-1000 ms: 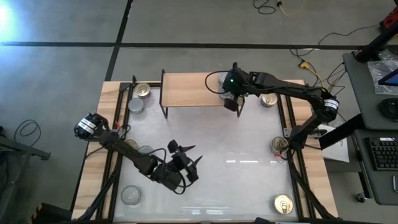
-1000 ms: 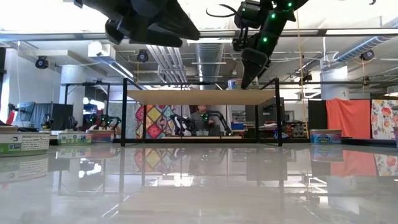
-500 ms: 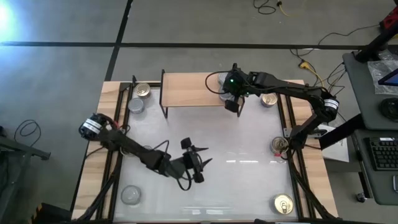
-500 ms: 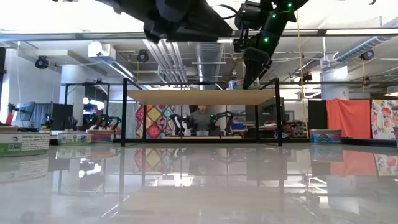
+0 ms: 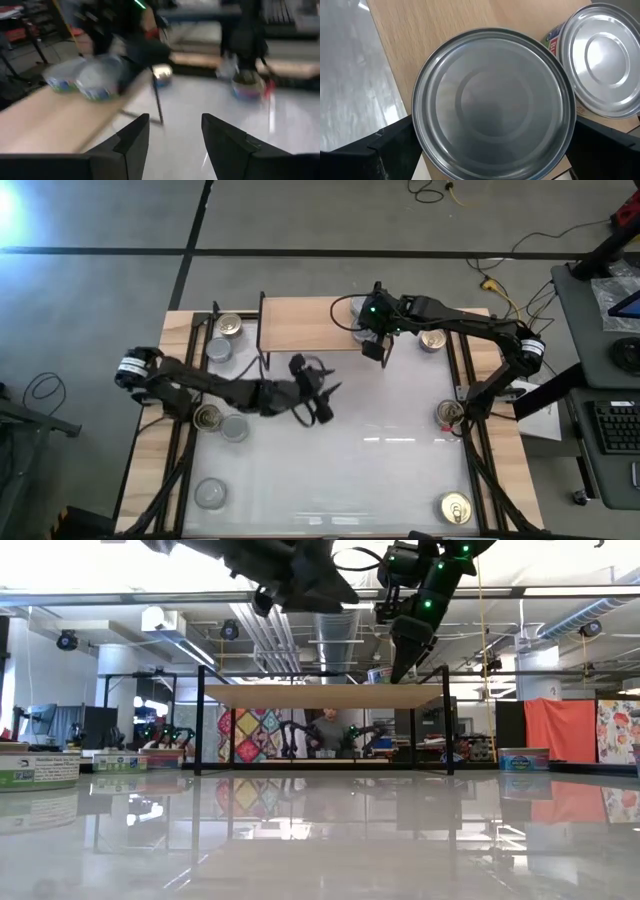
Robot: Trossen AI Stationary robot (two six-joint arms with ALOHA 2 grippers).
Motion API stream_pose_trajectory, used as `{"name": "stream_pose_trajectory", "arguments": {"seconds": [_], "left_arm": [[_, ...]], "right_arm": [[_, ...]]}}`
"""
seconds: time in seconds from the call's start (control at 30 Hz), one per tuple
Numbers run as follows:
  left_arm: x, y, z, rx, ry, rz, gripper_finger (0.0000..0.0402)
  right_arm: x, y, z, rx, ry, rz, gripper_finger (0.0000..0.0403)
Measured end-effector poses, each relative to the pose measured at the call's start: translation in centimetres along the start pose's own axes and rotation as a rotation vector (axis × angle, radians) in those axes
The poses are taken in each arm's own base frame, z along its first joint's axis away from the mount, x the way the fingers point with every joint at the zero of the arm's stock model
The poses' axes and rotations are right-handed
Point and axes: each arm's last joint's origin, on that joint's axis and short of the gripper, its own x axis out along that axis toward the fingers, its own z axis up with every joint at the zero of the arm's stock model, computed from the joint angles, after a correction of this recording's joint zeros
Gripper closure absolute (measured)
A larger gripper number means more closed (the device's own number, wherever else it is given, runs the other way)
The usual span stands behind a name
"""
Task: Stack canned seafood by type on shelf
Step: Put the right green tuna can on the shelf aligned with the other green tuna can on the shelf
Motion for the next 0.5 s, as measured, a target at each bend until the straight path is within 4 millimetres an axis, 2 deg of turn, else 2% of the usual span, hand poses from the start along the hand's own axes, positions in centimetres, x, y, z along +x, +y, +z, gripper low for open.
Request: {"name": "stream_pose_trajectory", "arguments": {"seconds": [0.1, 0.27, 0.33, 0.5], "left_arm": [[1.6, 1.6, 0.4, -0.102, -0.063, 0.0, 0.024], [4.4, 4.5, 0.0, -0.101, -0.09, -0.096, 0.024], [5.4, 6.3, 0.4, -0.117, -0.129, -0.093, 0.024], [7.2, 9.7, 0.1, -0.12, -0.174, -0.053, 0.024]], "right_arm": [[0.0, 0.0, 0.1, 0.003, -0.012, -0.003, 0.0003], [0.0, -0.1, 0.4, -0.001, -0.04, -0.009, 0.0003], [0.0, -0.1, 0.6, 0.009, -0.067, -0.015, 0.0003], [0.0, -0.2, 1.0, 0.025, -0.104, -0.022, 0.0003]]}}
